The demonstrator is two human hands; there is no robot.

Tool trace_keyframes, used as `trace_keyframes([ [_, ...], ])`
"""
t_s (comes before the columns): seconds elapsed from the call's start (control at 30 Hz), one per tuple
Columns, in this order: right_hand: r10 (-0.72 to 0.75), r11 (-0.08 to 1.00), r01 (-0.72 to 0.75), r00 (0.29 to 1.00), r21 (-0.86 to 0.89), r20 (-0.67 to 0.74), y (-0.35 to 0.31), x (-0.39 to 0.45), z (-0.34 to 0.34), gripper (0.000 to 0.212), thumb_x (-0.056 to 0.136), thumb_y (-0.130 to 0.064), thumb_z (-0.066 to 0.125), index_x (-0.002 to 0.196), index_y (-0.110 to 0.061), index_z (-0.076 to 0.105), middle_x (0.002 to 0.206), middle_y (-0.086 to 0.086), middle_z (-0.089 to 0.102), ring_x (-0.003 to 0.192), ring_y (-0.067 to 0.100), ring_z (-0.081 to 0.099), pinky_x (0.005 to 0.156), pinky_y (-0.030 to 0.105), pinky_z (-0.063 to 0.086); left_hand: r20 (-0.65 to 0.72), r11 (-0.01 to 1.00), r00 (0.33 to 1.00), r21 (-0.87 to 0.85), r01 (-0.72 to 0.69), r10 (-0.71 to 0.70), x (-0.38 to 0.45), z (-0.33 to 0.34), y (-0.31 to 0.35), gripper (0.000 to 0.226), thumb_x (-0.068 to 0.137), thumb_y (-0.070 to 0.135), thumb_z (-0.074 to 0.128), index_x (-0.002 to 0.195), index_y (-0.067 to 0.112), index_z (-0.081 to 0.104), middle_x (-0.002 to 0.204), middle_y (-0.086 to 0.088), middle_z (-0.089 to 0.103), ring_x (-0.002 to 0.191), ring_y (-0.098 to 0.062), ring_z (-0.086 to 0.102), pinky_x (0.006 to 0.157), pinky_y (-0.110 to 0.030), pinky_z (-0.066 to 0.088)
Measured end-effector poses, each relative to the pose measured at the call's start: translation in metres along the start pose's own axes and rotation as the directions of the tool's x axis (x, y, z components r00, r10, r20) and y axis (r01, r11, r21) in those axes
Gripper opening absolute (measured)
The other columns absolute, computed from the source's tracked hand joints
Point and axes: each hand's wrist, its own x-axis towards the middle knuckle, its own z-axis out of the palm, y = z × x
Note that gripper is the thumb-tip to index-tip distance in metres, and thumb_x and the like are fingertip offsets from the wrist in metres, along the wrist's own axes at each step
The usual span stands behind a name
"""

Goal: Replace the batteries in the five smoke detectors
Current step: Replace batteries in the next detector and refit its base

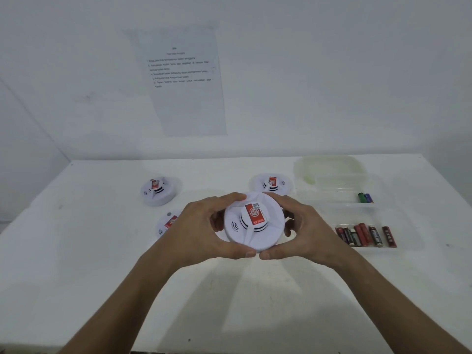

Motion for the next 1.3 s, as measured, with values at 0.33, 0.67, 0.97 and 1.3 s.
trace_keyframes([
  [0.33, 0.007, 1.000, -0.008, 0.999, -0.027, -0.051, -0.008, 0.008, 0.027, 0.091, 0.055, -0.030, 0.095, 0.136, -0.038, 0.054, 0.117, -0.018, 0.065, 0.085, 0.006, 0.057, 0.064, 0.020, 0.048, 0.023, 0.999, 0.999, 0.020, -0.032, 0.031, -0.008, -0.019, -0.025, 0.088, 0.052, 0.065, 0.084, 0.132, 0.052, 0.048, 0.114, 0.022, 0.065, 0.091, -0.014, 0.062, 0.075, -0.030, 0.056],
  [0.67, 0.019, 1.000, -0.019, 1.000, -0.022, -0.018, -0.006, 0.010, 0.034, 0.095, 0.054, -0.038, 0.094, 0.137, -0.046, 0.049, 0.119, -0.017, 0.064, 0.086, 0.004, 0.056, 0.063, 0.019, 0.048, 0.059, 1.000, 0.998, -0.008, -0.021, 0.021, -0.012, -0.020, -0.039, 0.084, 0.056, 0.060, 0.083, 0.132, 0.054, 0.047, 0.111, 0.021, 0.065, 0.093, -0.012, 0.060, 0.072, -0.026, 0.055],
  [0.97, 0.009, 0.998, -0.007, 1.000, -0.058, 0.025, -0.004, 0.016, 0.034, 0.091, 0.060, -0.032, 0.095, 0.134, -0.055, 0.047, 0.123, -0.018, 0.063, 0.088, 0.003, 0.057, 0.064, 0.017, 0.048, 0.053, 1.000, 0.999, -0.017, -0.003, 0.004, -0.010, -0.020, -0.048, 0.081, 0.058, 0.062, 0.082, 0.131, 0.056, 0.046, 0.111, 0.021, 0.065, 0.090, -0.012, 0.060, 0.070, -0.019, 0.053],
  [1.3, -0.005, 0.997, 0.006, 1.000, -0.077, 0.022, -0.005, 0.023, 0.025, 0.088, 0.060, -0.039, 0.092, 0.130, -0.062, 0.046, 0.121, -0.022, 0.062, 0.087, 0.001, 0.056, 0.063, 0.016, 0.048, 0.027, 1.000, 1.000, 0.009, 0.002, -0.002, 0.001, -0.018, -0.051, 0.086, 0.052, 0.079, 0.074, 0.130, 0.060, 0.044, 0.113, 0.022, 0.065, 0.089, -0.011, 0.062, 0.071, -0.026, 0.057],
])
